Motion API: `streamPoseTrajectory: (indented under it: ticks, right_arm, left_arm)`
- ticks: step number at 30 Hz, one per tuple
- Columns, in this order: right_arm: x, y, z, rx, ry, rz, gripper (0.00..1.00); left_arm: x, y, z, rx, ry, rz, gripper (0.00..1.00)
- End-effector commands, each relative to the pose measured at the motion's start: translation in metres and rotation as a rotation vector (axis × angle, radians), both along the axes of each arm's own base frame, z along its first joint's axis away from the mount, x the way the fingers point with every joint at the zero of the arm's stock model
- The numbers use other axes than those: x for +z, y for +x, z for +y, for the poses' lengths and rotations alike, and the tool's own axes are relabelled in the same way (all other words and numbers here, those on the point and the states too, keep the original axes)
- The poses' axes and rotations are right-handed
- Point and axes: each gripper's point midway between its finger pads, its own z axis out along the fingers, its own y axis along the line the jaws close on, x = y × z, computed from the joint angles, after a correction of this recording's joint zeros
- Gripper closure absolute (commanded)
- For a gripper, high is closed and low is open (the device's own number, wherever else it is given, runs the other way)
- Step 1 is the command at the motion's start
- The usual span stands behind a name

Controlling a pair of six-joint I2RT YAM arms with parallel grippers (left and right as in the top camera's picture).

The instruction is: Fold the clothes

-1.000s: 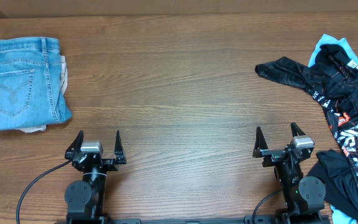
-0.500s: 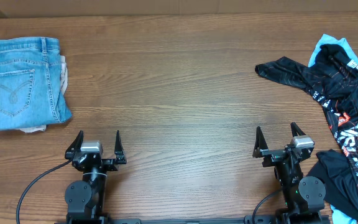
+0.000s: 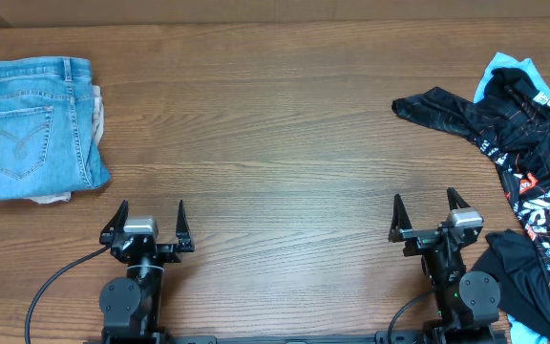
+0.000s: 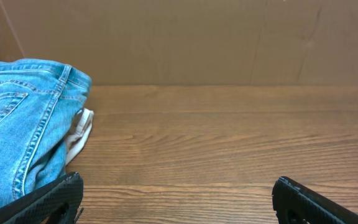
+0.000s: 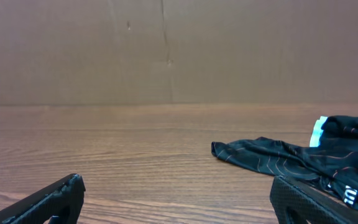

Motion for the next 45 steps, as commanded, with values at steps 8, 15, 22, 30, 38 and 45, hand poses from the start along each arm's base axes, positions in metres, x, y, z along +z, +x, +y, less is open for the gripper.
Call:
streamPoseTrajectory:
  ticks: [8, 15, 22, 30, 38, 45]
  right_arm:
    - [-0.002, 0.000, -0.001, -0.003, -0.003, -0.004, 0.00]
    - [-0.002, 0.000, -0.001, -0.003, 0.008, -0.002, 0.00]
    - [0.000, 0.000, -0.004, -0.023, 0.101, 0.006, 0.00]
    - [0.043, -0.005, -0.017, -0.093, 0.160, -0.041, 0.00]
    - [0.086, 0.005, -0.025, -0.149, 0.143, 0.048, 0.00]
    - [0.106, 0.048, -0.023, -0.174, 0.093, 0.263, 0.00]
  left_arm:
    - [0.001, 0.000, 0.000, 0.000, 0.019, -0.009, 0.00]
    - [0.001, 0.000, -0.005, -0.026, 0.017, -0.007, 0.00]
    - [0.004, -0.001, -0.005, -0.012, -0.164, -0.007, 0.00]
    - [0.046, -0.016, -0.011, -0.044, -0.206, 0.012, 0.00]
    - [0.092, -0.025, -0.012, -0.052, -0.156, 0.089, 0.00]
    - [0.109, -0.010, -0.011, -0.034, -0.138, 0.262, 0.00]
